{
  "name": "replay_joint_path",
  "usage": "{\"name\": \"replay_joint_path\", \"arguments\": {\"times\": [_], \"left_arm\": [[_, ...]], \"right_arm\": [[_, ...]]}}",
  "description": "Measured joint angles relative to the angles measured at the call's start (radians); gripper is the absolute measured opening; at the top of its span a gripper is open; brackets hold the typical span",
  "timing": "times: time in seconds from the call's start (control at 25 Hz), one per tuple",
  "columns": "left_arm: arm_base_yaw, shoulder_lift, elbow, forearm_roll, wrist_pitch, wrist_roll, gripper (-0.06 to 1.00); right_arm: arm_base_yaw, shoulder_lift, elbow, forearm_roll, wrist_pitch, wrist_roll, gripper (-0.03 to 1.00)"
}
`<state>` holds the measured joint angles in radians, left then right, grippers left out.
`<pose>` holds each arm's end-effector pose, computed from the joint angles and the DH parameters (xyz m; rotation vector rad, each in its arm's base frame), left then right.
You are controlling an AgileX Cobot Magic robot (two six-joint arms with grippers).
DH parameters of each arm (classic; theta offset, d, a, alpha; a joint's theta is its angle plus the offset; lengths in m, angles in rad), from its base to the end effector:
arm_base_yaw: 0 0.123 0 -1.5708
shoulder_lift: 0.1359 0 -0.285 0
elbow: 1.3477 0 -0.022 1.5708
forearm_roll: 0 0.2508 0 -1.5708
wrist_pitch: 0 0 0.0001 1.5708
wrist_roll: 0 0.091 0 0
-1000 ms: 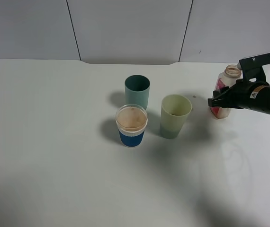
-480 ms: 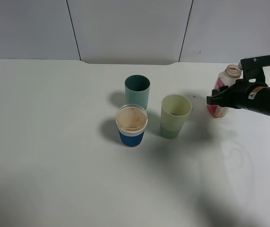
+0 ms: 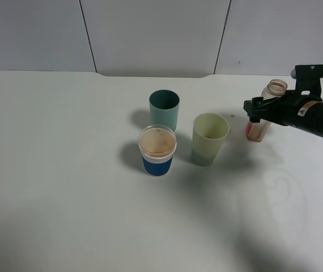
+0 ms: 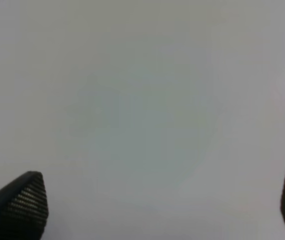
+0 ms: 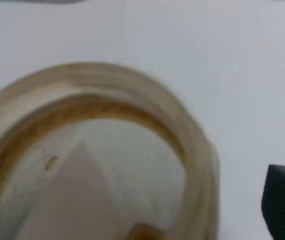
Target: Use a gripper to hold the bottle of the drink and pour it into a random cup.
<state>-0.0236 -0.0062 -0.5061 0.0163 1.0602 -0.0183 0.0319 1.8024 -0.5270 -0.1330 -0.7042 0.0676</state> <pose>-0.0065 0.0014 0.2790 0.0045 2.0314 -0.0069 0.2961 0.0173 0.1219 -0.1210 2.0548 0.0872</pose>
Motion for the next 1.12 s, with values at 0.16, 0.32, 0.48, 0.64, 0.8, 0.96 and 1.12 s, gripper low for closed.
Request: {"name": "replay_joint_path", "arguments": {"times": [0.16,0.32,0.48,0.64,0.8,0.96,1.12], "left_arm": [[0.000,0.000,0.000,0.000,0.000,0.000,0.93],[0.000,0.000,0.000,0.000,0.000,0.000,0.93],[0.000,0.000,0.000,0.000,0.000,0.000,0.93],[0.000,0.000,0.000,0.000,0.000,0.000,0.93],[0.000,0.000,0.000,0.000,0.000,0.000,0.93],[0.000,0.000,0.000,0.000,0.000,0.000,0.93],[0.000,0.000,0.000,0.000,0.000,0.000,0.93]], "right_arm": [[0.000,0.000,0.002,0.002,-0.002,0.001,0.91],[0.000,0.000,0.002,0.002,-0.004,0.001,0.91],[0.000,-0.033,0.003,0.002,0.037,0.001,0.91],[0.000,-0.144,0.005,0.002,0.096,0.001,0.91],[0.000,-0.282,0.000,0.002,0.195,0.001,0.91],[0.000,-0.409,-0.053,0.002,0.382,0.001,0.91],[0.000,-0.521,-0.154,0.001,0.609,0.001,0.91]]}}
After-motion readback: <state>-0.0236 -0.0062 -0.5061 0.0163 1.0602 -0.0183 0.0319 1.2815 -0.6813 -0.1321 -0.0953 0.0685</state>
